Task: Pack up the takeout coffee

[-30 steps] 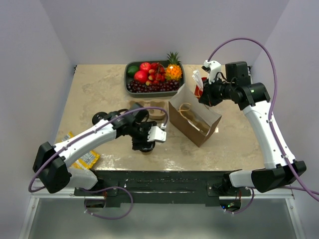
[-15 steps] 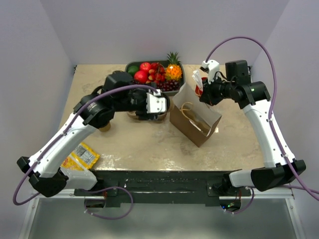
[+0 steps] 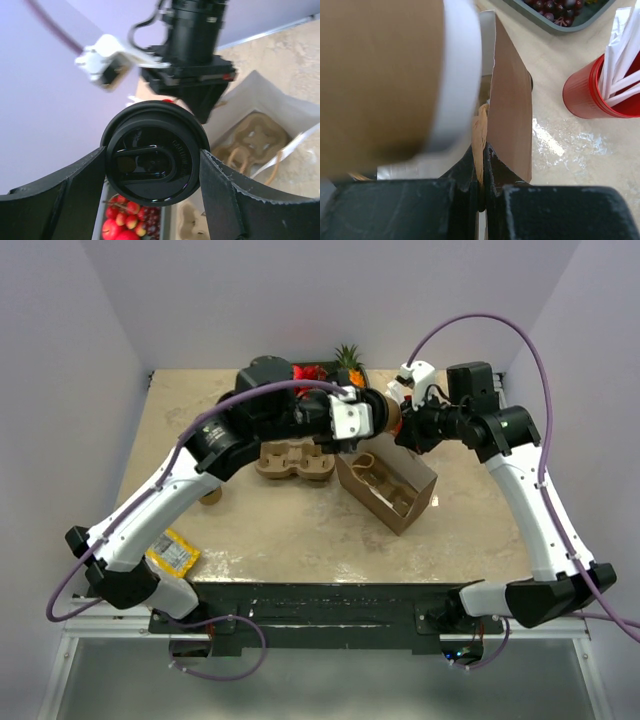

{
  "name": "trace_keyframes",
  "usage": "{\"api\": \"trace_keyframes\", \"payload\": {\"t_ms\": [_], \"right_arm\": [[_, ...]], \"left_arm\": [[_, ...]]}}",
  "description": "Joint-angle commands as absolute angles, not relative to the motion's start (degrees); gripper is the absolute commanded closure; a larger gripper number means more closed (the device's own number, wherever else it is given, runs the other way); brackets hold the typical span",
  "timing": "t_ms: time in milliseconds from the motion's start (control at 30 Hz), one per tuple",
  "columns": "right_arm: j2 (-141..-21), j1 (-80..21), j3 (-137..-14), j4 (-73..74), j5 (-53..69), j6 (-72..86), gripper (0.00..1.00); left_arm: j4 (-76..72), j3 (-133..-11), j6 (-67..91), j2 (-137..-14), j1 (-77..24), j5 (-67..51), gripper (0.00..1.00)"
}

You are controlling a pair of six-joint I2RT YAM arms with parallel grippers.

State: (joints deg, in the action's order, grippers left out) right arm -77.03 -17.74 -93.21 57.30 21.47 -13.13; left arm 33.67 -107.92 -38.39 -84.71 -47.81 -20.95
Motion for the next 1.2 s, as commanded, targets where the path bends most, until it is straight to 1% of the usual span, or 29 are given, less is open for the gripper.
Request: {"api": "trace_keyframes", "payload": {"t_ms": [0, 233, 533, 600, 733, 967, 1167], "right_arm": [[-74.8, -17.9, -94.8, 54.1, 18.4, -9.1, 1.0], [-74.3, -17.8, -96.3, 53.0, 14.5, -6.8, 1.0], [-74.5, -18.0, -99.8, 52.6, 17.8, -6.8, 1.0], [-73.8, -18.2, -98.4, 52.9, 17.7, -7.2, 1.0], [-71.9, -18.5, -94.3, 52.5, 18.6, -6.8, 1.0], [-68.8, -18.9, -88.3, 51.9, 19.9, -6.3, 1.0], [-68.0, -18.8, -85.9, 51.2, 19.6, -5.4, 1.0]], "left_arm": [[27.8, -103.7, -36.7, -83.4, -52.2, -17.9, 1.0], [25.8, -96.7, -33.6, -78.8, -53.7, -12.6, 1.0], [32.2, -94.7, -39.5, -79.9, -57.3, -15.4, 1.0], [34.0, -94.7, -41.2, -81.6, -58.1, -15.6, 1.0], [33.1, -93.3, -43.5, -83.6, -59.8, -13.8, 1.0], [27.7, -93.4, -44.3, -86.0, -62.4, -8.3, 1.0], [27.2, -94.0, -41.6, -85.5, -63.7, -11.4, 1.0]]}}
